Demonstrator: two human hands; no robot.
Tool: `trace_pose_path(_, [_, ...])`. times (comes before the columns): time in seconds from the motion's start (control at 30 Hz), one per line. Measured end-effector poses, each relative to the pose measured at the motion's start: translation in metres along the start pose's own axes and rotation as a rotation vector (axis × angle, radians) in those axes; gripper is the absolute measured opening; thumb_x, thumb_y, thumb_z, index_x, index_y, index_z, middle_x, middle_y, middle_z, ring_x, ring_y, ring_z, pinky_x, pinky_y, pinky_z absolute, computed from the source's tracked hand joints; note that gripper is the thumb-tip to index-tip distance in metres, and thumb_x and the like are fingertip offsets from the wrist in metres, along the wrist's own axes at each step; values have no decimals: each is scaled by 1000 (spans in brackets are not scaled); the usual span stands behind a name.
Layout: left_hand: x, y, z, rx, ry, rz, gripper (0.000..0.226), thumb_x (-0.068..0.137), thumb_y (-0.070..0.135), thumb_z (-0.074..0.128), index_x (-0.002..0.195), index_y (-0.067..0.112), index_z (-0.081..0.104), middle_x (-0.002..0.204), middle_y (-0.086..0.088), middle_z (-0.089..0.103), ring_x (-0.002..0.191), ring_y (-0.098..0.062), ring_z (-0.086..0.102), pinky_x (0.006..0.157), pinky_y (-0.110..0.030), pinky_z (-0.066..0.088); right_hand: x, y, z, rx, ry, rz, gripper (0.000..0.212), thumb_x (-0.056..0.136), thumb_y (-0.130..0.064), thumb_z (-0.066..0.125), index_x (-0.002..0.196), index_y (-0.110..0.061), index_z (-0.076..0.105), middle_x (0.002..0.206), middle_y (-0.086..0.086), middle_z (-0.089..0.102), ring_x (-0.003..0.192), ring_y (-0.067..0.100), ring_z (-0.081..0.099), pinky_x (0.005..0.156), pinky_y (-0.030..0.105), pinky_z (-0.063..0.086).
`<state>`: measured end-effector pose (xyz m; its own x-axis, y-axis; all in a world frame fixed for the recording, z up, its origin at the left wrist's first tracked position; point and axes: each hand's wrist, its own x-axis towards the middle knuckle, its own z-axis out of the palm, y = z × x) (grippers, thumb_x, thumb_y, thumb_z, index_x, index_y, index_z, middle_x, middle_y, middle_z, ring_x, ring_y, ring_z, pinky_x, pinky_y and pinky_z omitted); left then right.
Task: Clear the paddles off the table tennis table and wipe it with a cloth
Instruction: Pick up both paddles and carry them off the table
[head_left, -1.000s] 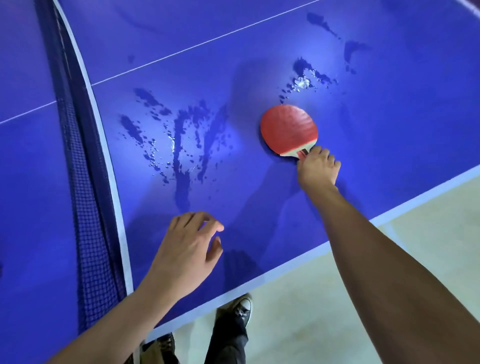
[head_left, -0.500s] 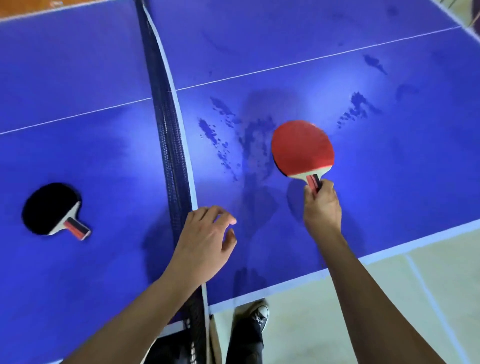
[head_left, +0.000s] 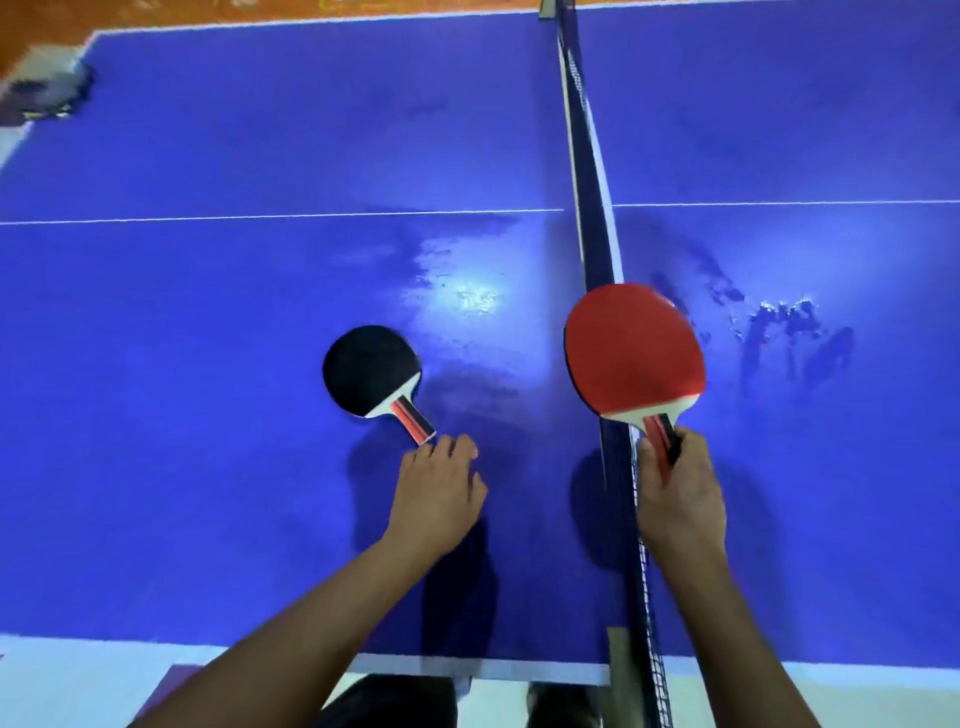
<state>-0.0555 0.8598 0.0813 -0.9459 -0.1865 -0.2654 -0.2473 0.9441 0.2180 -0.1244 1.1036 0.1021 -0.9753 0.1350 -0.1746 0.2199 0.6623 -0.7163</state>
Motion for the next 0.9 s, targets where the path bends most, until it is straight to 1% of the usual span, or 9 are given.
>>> trace_pose_path(0.13, [23,-39,8,-134,-21,-343,26,100,32,45,120,15,48,117,-6,59,105,-32,57,86,-42,44,-18,-26,38,-19,-91,-31,36,103,-39,52,128,-14,51,124,6,62,108,33,60,77,35,36])
trace_pose_path(0.23, [41,-47,18,-320,26,-540,26,100,32,48,117,12,49,117,-9,60,107,-35,55,88,-45,45,-28,-36,55,-41,-140,-82,34,102,-42,53,130,-22,49,114,-10,56,98,21,55,77,33,35])
trace_pose_path(0.3, [53,-43,23,-436,47,-671,35,98,38,52,120,11,49,121,-10,60,113,-36,54,92,-47,45,-32,-39,59,-38,-161,-115,30,102,-42,54,126,-26,49,108,-15,52,90,14,49,74,33,36])
trace_pose_path(0.37, [66,-42,28,-522,41,-806,47,94,47,56,122,10,46,125,-10,58,118,-37,53,94,-48,45,-34,-39,65,-62,-193,-121,29,101,-43,54,126,-27,50,107,-16,53,87,12,48,73,33,36])
trace_pose_path(0.47, [82,-43,32,-624,23,-916,58,89,53,62,122,9,42,127,-11,58,118,-38,56,89,-47,47,-35,-37,63,-98,-217,-108,29,101,-44,54,126,-30,49,106,-17,53,85,14,48,72,34,36])
trace_pose_path(0.63, [105,-60,35,-833,42,-1056,56,86,39,68,123,7,42,130,-15,57,117,-40,59,95,-46,49,-28,-42,65,-122,-260,-160,29,101,-45,53,126,-31,48,106,-16,55,85,14,49,71,34,37])
trace_pose_path(0.73, [96,-67,35,-849,63,-1095,55,85,35,67,124,5,41,125,-14,51,114,-41,56,86,-43,44,-30,-44,62,-127,-277,-167,30,101,-44,53,126,-29,49,109,-16,56,87,14,51,72,33,38])
trace_pose_path(0.83, [78,-81,35,-992,85,-1096,39,88,27,62,111,4,41,99,-12,54,91,-36,59,73,-38,43,-32,-44,64,-121,-298,-164,30,101,-45,53,125,-27,51,111,-11,60,87,17,56,70,33,38])
trace_pose_path(0.9, [62,-98,32,-1245,95,-1031,19,92,17,60,100,2,51,82,-12,57,68,-29,60,63,-33,50,-36,-48,67,-106,-315,-166,31,100,-46,53,125,-27,52,110,-9,62,89,18,59,70,34,40])
